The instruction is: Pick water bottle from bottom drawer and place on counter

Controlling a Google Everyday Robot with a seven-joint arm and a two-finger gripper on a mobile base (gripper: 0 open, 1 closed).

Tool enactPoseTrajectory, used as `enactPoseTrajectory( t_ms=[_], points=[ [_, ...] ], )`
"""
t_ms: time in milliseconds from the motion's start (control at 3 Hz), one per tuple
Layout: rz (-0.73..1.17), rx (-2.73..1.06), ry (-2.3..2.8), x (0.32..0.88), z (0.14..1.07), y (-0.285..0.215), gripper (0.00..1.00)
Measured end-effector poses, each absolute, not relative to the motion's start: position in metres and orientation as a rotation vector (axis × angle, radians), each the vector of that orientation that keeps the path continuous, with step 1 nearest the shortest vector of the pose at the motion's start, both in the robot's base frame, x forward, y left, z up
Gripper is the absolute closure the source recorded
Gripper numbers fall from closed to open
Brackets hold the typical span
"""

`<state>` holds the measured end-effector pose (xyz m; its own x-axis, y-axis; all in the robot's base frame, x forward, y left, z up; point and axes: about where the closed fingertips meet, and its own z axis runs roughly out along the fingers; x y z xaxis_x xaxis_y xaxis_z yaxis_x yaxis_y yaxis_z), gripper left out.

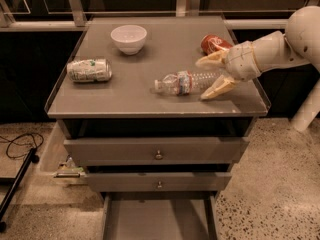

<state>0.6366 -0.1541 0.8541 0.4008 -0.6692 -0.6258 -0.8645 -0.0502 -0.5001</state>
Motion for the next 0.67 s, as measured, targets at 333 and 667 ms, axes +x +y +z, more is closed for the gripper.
enactPoseTrajectory(
  t_ms=[333, 667],
  points=[
    [0.281, -1.783, 1.334, 0.6366, 0.8541, -0.1541, 0.0],
    [0.281, -1.783, 1.334, 0.6366, 0.8541, -0.1541, 0.0]
  ],
)
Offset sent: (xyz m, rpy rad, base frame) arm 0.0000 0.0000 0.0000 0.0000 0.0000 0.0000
